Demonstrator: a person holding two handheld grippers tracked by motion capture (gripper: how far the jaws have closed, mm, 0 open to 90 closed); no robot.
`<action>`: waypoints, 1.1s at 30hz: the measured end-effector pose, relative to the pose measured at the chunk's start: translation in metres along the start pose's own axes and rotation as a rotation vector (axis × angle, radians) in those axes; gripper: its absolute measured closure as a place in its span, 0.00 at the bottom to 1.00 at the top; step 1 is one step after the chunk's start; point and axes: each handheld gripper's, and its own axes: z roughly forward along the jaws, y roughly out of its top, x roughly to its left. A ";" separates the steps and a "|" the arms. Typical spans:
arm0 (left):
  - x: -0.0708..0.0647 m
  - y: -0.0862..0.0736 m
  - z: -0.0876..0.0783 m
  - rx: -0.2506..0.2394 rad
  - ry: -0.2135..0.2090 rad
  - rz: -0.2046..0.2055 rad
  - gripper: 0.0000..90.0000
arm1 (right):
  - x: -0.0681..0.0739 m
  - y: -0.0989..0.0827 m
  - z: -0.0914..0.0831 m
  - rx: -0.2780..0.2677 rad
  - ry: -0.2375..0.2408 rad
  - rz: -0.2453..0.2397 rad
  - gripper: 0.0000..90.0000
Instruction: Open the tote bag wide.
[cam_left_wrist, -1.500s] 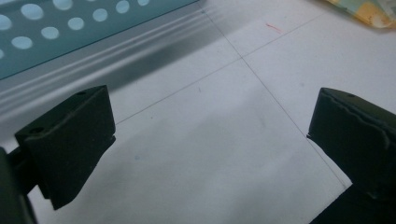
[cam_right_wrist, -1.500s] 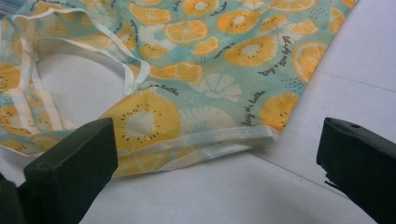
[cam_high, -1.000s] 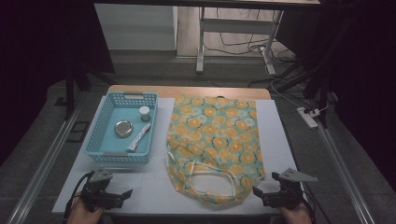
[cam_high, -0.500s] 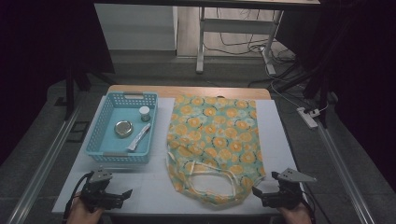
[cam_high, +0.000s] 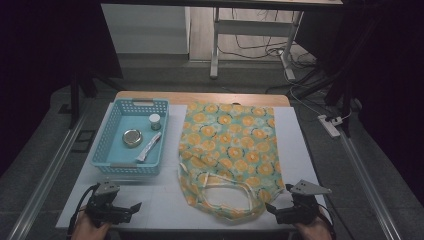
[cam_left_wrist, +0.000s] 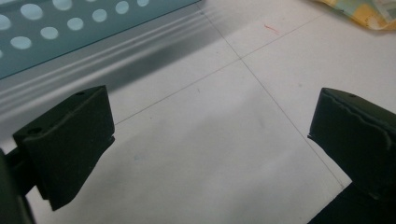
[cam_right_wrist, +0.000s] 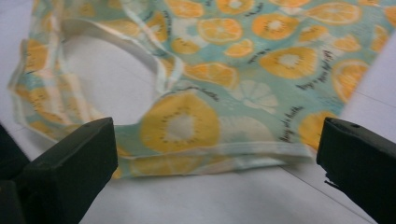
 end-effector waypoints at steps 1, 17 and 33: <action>0.000 0.000 0.000 0.000 0.000 0.000 0.00 | 0.002 0.001 0.000 0.001 0.006 -0.009 0.00; 0.000 0.000 0.000 0.004 -0.004 0.003 0.00 | 0.028 0.018 0.014 0.050 0.107 -0.055 0.00; 0.000 0.001 0.001 0.007 -0.007 0.002 0.00 | 0.052 0.033 0.037 0.093 0.162 -0.131 0.00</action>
